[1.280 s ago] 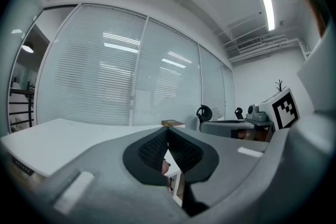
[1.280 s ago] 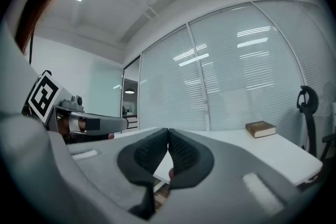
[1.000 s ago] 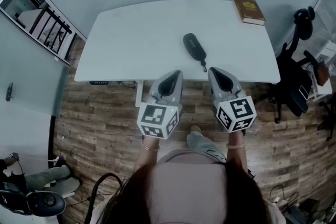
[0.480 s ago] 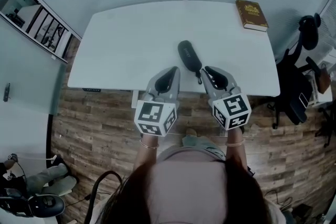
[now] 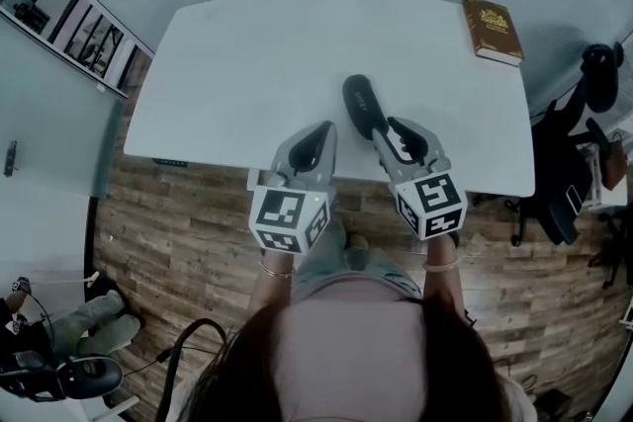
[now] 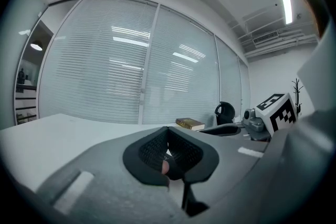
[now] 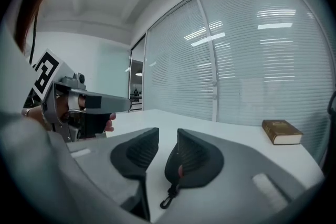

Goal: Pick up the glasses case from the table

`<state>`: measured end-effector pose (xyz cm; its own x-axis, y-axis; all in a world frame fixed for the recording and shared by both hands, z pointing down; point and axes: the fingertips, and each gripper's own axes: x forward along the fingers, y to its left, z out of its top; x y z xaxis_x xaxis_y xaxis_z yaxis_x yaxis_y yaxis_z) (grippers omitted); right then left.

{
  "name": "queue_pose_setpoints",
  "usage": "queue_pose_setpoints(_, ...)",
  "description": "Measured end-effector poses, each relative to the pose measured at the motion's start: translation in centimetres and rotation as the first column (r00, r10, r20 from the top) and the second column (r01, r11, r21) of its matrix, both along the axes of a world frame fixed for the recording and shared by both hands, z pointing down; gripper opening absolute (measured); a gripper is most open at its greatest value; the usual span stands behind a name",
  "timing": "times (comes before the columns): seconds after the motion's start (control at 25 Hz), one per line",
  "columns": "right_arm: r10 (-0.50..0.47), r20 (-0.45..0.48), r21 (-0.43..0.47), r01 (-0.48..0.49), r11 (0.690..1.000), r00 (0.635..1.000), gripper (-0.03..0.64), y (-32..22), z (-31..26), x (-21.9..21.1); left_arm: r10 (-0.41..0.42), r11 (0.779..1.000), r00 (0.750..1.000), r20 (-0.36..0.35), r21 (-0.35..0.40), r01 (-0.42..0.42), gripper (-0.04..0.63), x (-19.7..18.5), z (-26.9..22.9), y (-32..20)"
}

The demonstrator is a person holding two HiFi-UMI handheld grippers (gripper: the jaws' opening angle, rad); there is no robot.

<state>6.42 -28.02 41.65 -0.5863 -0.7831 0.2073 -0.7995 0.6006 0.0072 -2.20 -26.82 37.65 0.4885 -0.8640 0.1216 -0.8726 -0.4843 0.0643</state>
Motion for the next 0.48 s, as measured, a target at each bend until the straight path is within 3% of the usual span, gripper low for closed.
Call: queue_pose_setpoints(0.48, 0.039, -0.059, -0.049, -0.042, 0.998, 0.997, 0.171, -5.4, 1.7, -2.1, 0.067, 0.998, 0.998, 0.005, -0.006, -0.067, 0.005, -2.1, -0.1, -5.9)
